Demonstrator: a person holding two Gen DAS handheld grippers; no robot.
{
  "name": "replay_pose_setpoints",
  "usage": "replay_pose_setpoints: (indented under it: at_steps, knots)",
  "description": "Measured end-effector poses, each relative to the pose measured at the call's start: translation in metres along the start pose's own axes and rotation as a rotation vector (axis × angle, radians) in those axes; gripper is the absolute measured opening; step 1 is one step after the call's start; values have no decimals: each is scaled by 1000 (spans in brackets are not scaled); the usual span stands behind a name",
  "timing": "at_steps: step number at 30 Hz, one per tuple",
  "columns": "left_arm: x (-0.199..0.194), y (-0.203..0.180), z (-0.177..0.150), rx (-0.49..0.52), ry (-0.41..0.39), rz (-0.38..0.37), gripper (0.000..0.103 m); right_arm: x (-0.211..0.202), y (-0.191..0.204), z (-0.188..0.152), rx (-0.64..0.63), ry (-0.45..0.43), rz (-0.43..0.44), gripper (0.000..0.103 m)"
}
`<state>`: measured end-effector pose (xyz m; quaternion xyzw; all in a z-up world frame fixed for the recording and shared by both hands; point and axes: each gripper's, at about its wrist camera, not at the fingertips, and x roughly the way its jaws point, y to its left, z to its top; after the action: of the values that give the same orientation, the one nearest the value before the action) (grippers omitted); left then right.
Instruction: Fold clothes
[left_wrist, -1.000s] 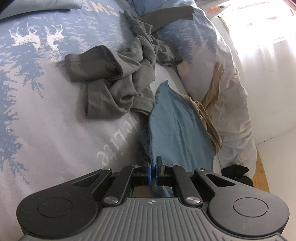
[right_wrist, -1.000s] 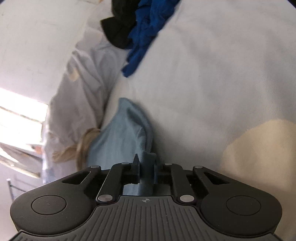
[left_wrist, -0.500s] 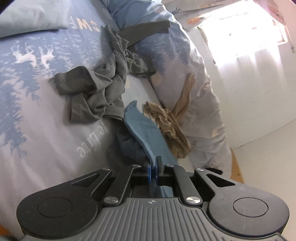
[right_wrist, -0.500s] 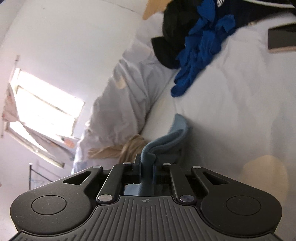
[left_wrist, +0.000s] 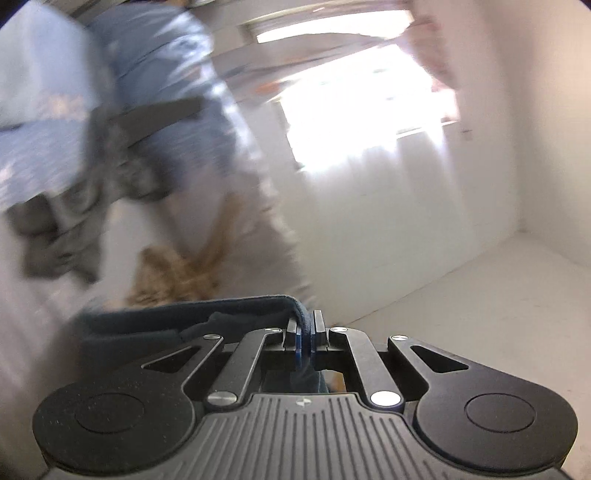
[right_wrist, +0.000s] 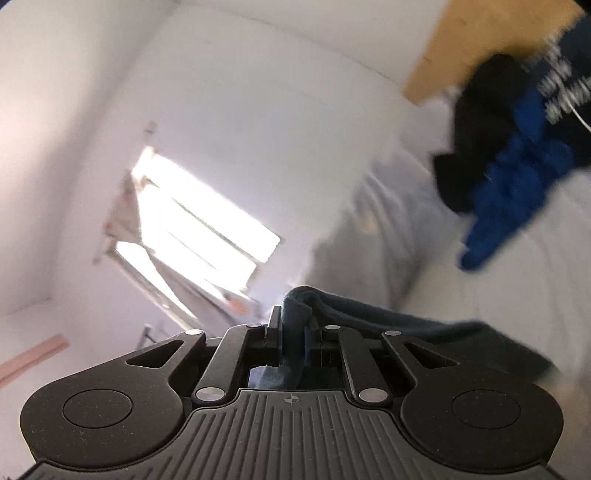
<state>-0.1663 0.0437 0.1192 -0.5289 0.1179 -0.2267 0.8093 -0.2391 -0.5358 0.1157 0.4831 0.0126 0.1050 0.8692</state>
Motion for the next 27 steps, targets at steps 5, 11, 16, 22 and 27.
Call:
replay_pose_setpoints:
  at_steps: [5, 11, 16, 22, 27]
  knots:
    - [0, -27, -2, 20, -88, -30, 8, -12, 21, 23, 8, -62, 10, 11]
    - [51, 25, 1, -6, -88, 110, 8, 26, -30, 18, 34, -47, -123, 12]
    - [113, 73, 8, 71, -80, 233, 8, 86, -81, 5, 18, 15, -264, 12]
    - [173, 126, 21, 27, -57, 362, 8, 162, -114, 0, -7, 100, -341, 12]
    - [209, 177, 26, -30, -25, 455, 8, 225, -176, -11, 53, 217, -435, 12]
